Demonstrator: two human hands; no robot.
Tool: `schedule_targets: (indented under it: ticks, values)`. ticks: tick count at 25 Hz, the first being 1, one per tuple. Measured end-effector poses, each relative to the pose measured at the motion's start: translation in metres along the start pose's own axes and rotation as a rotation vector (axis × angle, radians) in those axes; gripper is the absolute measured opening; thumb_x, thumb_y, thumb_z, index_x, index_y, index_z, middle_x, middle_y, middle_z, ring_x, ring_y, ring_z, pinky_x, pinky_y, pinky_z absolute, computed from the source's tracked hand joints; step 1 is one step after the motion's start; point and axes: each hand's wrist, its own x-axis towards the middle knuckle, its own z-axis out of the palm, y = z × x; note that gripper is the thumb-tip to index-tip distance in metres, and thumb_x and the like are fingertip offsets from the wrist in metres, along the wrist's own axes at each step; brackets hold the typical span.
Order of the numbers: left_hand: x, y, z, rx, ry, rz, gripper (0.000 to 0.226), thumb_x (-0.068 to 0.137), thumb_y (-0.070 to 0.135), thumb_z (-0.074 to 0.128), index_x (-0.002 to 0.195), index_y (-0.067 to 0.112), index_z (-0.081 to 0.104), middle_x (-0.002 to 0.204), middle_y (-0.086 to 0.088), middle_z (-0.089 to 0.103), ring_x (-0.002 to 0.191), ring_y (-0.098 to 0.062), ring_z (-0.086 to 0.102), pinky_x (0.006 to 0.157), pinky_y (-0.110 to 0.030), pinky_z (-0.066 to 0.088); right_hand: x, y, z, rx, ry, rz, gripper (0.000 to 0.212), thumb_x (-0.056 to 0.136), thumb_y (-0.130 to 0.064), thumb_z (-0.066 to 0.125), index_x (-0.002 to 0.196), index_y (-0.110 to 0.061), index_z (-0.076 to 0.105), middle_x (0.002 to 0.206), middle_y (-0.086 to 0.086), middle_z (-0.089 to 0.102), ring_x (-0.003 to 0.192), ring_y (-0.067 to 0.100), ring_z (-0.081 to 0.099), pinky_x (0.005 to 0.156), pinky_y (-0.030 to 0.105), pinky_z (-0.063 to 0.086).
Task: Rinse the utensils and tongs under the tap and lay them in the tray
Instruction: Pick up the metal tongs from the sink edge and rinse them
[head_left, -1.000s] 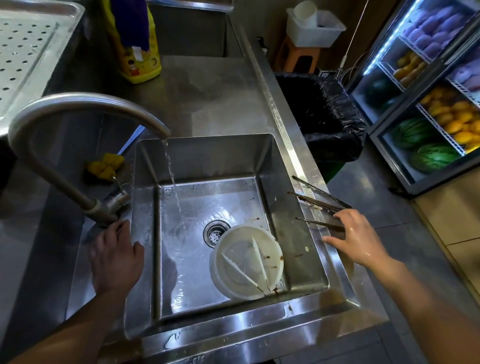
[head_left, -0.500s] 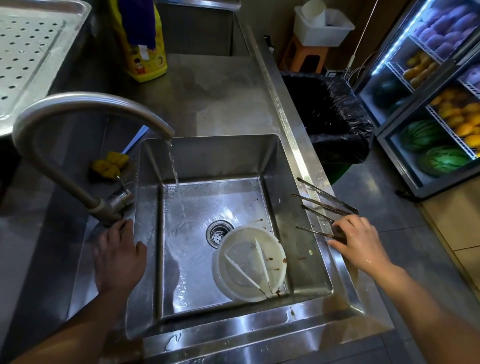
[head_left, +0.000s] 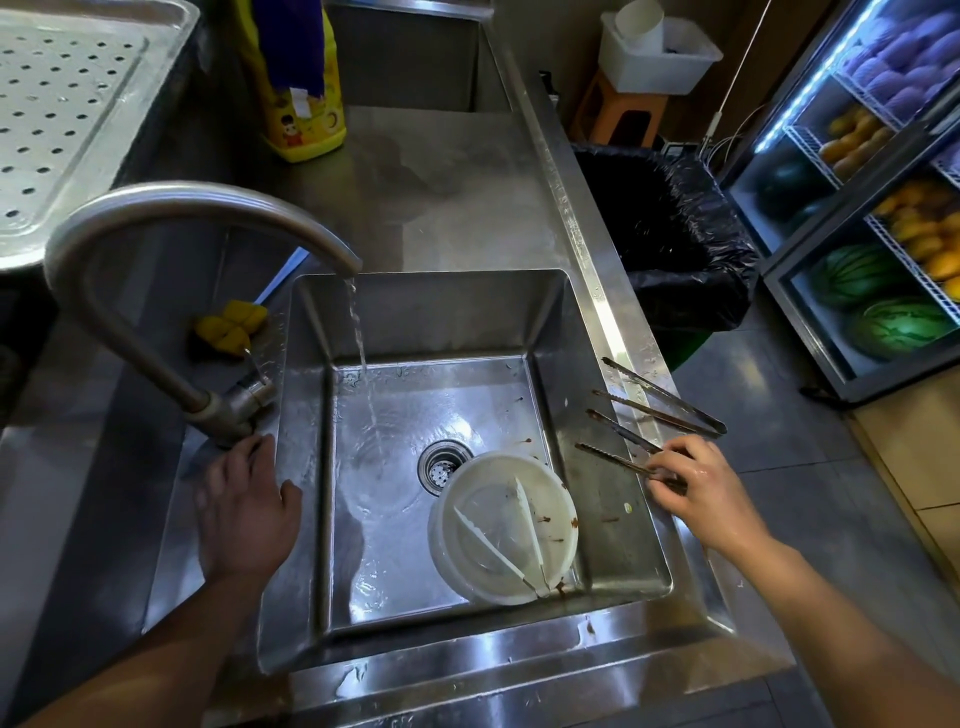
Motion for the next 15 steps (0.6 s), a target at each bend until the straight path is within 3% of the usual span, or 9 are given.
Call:
schedule_targets:
  ticks: [5,8,11,13,15]
  values:
    - [0.0,-0.004,0.005,-0.007,0.014,0.007,0.061,0.077,0.03,0.046,0.134,0.008,0.05,0.137,-0.018,0.049,0.116,-0.044,0.044,0.09,-0.058,0.041,0.014,-0.033,0.003,0.039,0.024,-0.016,0.021,0.072,-0.001,0.083,0.091,-0.009,0.078,0.094,0.008,0.062,0.089,0.032,0.059,0.076,0.036,0.045]
    - [0.001,-0.005,0.006,-0.064,-0.005,-0.024,0.058,0.08,0.024,0.064,0.134,0.008,0.05,0.14,-0.019,0.048,0.12,-0.044,0.042,0.093,-0.06,0.04,0.022,-0.056,-0.002,0.057,0.031,-0.029,0.021,0.076,-0.005,0.081,0.095,-0.013,0.077,0.097,0.005,0.061,0.092,0.026,0.058,0.076,0.028,0.038]
    - [-0.001,0.0,-0.002,-0.198,-0.02,-0.059,0.06,0.077,0.014,0.073,0.133,0.007,0.054,0.139,-0.02,0.049,0.124,-0.044,0.041,0.098,-0.06,0.042,0.03,-0.095,-0.003,0.14,0.01,-0.026,0.027,0.08,-0.012,0.078,0.107,-0.015,0.074,0.102,0.002,0.06,0.096,0.02,0.054,0.079,0.028,0.042]
    - [-0.009,0.015,-0.015,-0.291,0.009,-0.06,0.054,0.077,0.013,0.072,0.129,0.005,0.059,0.132,-0.021,0.054,0.124,-0.043,0.045,0.103,-0.054,0.04,0.033,-0.127,0.0,0.244,-0.004,-0.011,0.032,0.081,-0.016,0.079,0.112,-0.017,0.071,0.103,-0.001,0.059,0.092,0.014,0.053,0.078,0.021,0.041]
    - [-0.024,0.043,-0.031,-0.58,-0.071,-0.132,0.047,0.08,0.007,0.074,0.125,0.011,0.063,0.127,-0.017,0.06,0.122,-0.038,0.052,0.101,-0.04,0.043,0.033,-0.162,0.006,0.501,-0.024,0.075,0.037,0.08,-0.014,0.081,0.114,-0.02,0.067,0.101,-0.003,0.061,0.086,0.006,0.058,0.074,0.008,0.043]
